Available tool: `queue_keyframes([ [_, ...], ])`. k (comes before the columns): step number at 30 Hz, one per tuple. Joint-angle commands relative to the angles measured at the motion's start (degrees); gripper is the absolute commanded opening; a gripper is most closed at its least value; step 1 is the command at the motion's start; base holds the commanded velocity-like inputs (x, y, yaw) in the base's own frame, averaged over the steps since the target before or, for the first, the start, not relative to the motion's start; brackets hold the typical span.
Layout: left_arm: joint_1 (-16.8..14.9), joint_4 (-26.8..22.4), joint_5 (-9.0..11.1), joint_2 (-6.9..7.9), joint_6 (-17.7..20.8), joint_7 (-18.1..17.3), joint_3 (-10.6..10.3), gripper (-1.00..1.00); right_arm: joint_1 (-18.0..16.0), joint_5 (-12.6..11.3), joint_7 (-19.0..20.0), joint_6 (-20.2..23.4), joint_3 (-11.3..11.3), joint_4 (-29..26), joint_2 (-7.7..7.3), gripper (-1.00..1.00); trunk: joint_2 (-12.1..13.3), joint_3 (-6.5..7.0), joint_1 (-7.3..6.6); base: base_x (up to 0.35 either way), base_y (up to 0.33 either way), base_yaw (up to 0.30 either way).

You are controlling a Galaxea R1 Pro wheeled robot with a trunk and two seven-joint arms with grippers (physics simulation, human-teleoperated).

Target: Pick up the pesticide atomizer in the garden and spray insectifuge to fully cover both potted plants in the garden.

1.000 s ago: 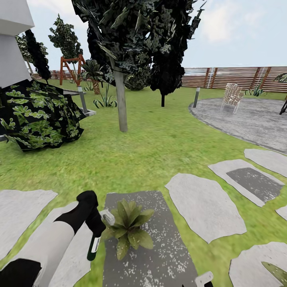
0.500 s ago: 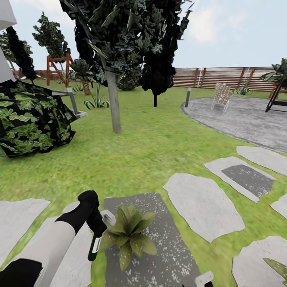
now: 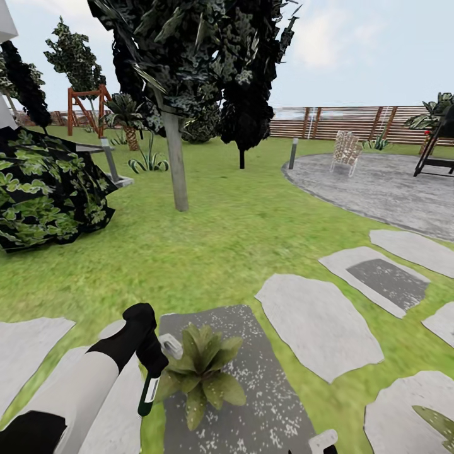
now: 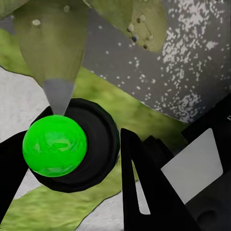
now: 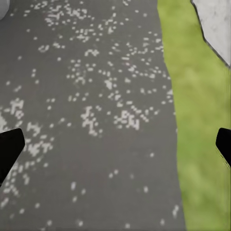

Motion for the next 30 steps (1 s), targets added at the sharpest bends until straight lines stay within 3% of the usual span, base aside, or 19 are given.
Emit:
queue_keyframes([
  [1, 0.0, -0.1, -0.4, 0.04, 0.6, -0.6, -0.2, -1.00, 0.0, 0.4, 0.1, -0.2, -0.5, 0.0, 0.00, 1.00, 0.0, -0.06, 0.01, 0.255, 0.000, 0.000],
  [6, 0.0, -0.1, -0.4, 0.04, 0.6, -0.6, -0.2, -1.00, 0.0, 0.4, 0.1, -0.2, -0.5, 0.0, 0.00, 1.00, 0.0, -0.06, 0.01, 0.264, 0.000, 0.000],
  [12, 0.0, 0.0, -0.3, 0.10, 0.6, -0.6, -0.2, -1.00, 0.0, 0.4, 0.1, -0.2, -0.5, 0.0, 0.02, 1.00, 0.0, -0.06, 0.01, 0.033, 0.000, -0.027],
  [21, 0.1, 0.0, -0.4, 0.21, 0.6, -0.6, -0.4, -1.00, 0.0, 0.4, 0.1, -0.2, -0.5, 0.0, 0.00, 1.00, 0.0, -0.06, 0.01, 0.001, 0.000, -0.239],
  [30, -0.1, 0.0, -0.4, 0.18, 0.6, -0.6, -0.3, -1.00, 0.0, 0.4, 0.1, -0.2, -0.5, 0.0, 0.01, 1.00, 0.0, -0.06, 0.01, -0.265, 0.056, -0.017],
])
